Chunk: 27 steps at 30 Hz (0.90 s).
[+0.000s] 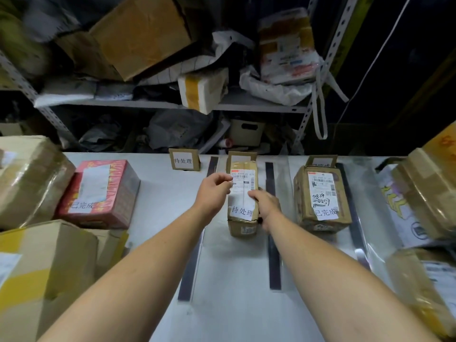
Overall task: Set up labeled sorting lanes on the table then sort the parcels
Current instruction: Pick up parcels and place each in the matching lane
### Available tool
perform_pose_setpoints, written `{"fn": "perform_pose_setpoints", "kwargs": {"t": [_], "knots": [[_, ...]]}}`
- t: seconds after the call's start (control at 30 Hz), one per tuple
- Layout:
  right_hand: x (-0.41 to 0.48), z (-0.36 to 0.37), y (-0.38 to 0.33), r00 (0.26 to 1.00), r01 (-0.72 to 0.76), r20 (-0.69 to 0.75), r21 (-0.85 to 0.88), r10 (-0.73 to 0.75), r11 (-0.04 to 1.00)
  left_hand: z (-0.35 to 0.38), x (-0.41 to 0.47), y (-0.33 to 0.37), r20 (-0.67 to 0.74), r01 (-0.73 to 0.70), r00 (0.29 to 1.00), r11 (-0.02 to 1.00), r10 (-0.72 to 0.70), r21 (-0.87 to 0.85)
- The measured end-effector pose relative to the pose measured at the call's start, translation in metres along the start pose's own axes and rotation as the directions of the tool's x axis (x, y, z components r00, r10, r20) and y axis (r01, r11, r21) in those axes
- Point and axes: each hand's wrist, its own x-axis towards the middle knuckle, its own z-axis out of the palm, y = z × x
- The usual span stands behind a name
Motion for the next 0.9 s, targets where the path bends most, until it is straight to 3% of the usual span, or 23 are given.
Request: {"fn": "perform_pose_setpoints", "kwargs": {"t": [0.1, 0.23, 0.4, 0.63, 0.9], "knots": [[-0.004, -0.003, -0.006, 0.999, 0.027, -0.024, 0.0, -0.027, 1.0, 0.007, -0.011, 0.0, 0.006, 0.012, 1.0, 1.0, -0.013, 0.01], [-0.021, -0.002, -0.024, 0.975, 0.207, -0.055, -0.114, -0.214, 0.972, 0.014, -0.03, 0.011, -0.039, 0.018, 0.999, 1.0, -0.019, -0.022], [-0.069, 0.004, -0.05, 0.916, 0.396, 0.061, -0.288, -0.396, 0.872, 0.014, -0.063, 0.031, -0.148, 0.005, 0.989, 0.999, -0.013, -0.051], [-0.142, 0.048, -0.051, 0.844, 0.484, 0.37, -0.208, -0.389, 0.85, -0.018, -0.135, 0.048, -0.369, -0.045, 0.929, 0.988, -0.013, -0.146], [-0.223, 0.123, 0.024, 0.782, 0.394, 0.587, -0.209, -0.208, 0.895, -0.1, -0.241, 0.007, -0.6, -0.018, 0.795, 0.986, -0.088, -0.167]]}}
